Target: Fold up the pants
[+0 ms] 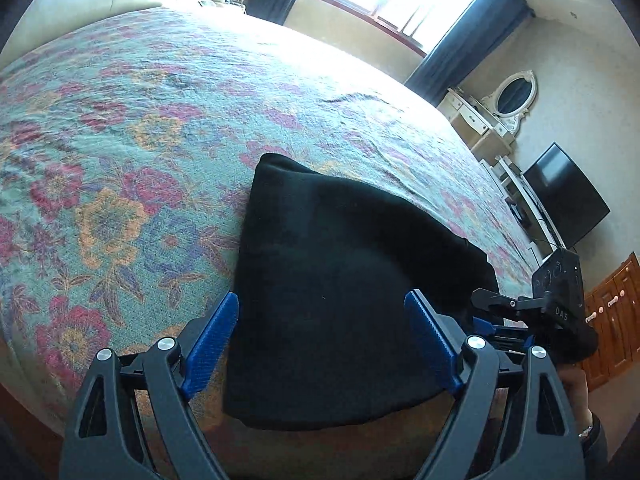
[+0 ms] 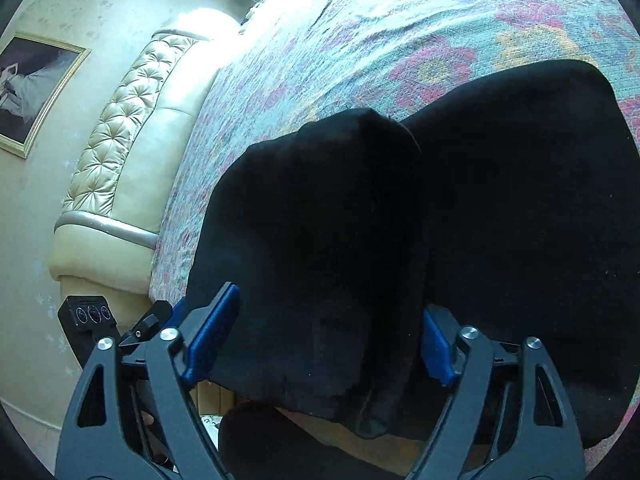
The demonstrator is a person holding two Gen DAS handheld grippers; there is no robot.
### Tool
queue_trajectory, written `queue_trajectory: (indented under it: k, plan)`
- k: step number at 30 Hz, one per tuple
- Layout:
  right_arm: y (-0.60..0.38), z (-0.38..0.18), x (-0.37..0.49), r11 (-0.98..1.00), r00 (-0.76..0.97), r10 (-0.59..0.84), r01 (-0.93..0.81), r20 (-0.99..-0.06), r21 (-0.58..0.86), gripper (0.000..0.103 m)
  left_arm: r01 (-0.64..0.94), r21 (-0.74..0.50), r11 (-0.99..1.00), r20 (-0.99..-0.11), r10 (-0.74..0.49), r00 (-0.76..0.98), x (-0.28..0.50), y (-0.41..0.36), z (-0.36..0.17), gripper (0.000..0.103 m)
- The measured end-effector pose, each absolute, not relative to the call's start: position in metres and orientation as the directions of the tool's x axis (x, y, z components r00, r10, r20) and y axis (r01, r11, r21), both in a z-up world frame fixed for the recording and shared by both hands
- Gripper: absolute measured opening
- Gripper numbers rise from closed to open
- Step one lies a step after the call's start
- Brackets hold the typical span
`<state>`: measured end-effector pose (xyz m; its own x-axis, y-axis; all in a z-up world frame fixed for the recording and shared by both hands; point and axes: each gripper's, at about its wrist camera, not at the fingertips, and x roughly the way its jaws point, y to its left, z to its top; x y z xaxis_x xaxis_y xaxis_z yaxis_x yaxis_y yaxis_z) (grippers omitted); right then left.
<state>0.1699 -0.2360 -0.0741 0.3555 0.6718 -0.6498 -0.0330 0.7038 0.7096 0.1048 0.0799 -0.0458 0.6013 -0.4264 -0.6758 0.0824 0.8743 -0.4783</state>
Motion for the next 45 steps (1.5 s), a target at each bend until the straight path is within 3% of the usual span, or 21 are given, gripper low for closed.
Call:
queue_trajectory:
  k: [1, 2, 8, 13, 24, 27, 29, 30, 33, 34, 38, 43, 45]
  plan:
    - [-0.233, -0.075, 0.169, 0.709, 0.343, 0.669, -0.029, -0.66, 0.704, 0.023, 0.076, -0.49, 0.868, -0.678, -0.435, 0.593, 0.105, 0.08, -0.049, 0.084]
    - [-0.232, -0.078, 0.169, 0.706, 0.327, 0.675, -0.025, -0.661, 0.708, 0.014, 0.072, -0.502, 0.862, -0.676, -0.443, 0.589, 0.105, 0.079, -0.05, 0.084]
    - [-0.254, -0.054, 0.157, 0.65, 0.372, 0.722, -0.074, -0.584, 0.756, 0.013, 0.087, -0.516, 0.852, -0.653, -0.457, 0.604, 0.102, 0.081, -0.048, 0.084]
    - [-0.291, -0.036, 0.15, 0.686, 0.428, 0.678, -0.075, -0.598, 0.724, 0.012, 0.117, -0.536, 0.836, -0.617, -0.483, 0.622, 0.101, 0.079, -0.04, 0.084]
    - [-0.347, -0.083, 0.149, 0.664, 0.456, 0.65, 0.048, -0.608, 0.746, 0.011, 0.164, -0.484, 0.859, -0.668, -0.484, 0.565, 0.104, 0.046, -0.063, 0.084]
    - [-0.357, -0.096, 0.147, 0.616, 0.46, 0.682, 0.059, -0.569, 0.786, 0.012, 0.156, -0.469, 0.869, -0.708, -0.476, 0.521, 0.107, 0.045, -0.081, 0.084]
    - [-0.366, -0.099, 0.143, 0.545, 0.469, 0.719, 0.077, -0.513, 0.835, 0.016, 0.142, -0.491, 0.86, -0.712, -0.49, 0.503, 0.108, 0.051, -0.091, 0.084]
    - [-0.372, -0.098, 0.138, 0.509, 0.48, 0.731, 0.088, -0.484, 0.856, 0.025, 0.132, -0.517, 0.846, -0.704, -0.507, 0.498, 0.107, 0.056, -0.094, 0.084]
    - [-0.393, -0.088, 0.12, 0.419, 0.554, 0.74, 0.064, -0.381, 0.906, 0.078, 0.1, -0.627, 0.773, -0.636, -0.582, 0.506, 0.106, 0.076, -0.096, 0.084]
    - [-0.402, -0.085, 0.114, 0.427, 0.568, 0.728, 0.06, -0.383, 0.902, 0.086, 0.101, -0.677, 0.729, -0.594, -0.622, 0.51, 0.106, 0.083, -0.097, 0.084]
    - [-0.417, -0.092, 0.105, 0.512, 0.529, 0.695, 0.112, -0.487, 0.852, 0.087, 0.062, -0.829, 0.556, -0.466, -0.748, 0.472, 0.104, 0.101, -0.114, 0.084]
    - [-0.405, -0.102, 0.094, 0.544, 0.482, 0.71, 0.088, -0.513, 0.835, 0.087, 0.058, -0.843, 0.535, -0.454, -0.766, 0.455, 0.098, 0.103, -0.12, 0.084]
    - [-0.394, -0.104, 0.097, 0.487, 0.459, 0.76, 0.067, -0.46, 0.871, 0.087, 0.075, -0.837, 0.542, -0.462, -0.774, 0.433, 0.098, 0.095, -0.117, 0.084]
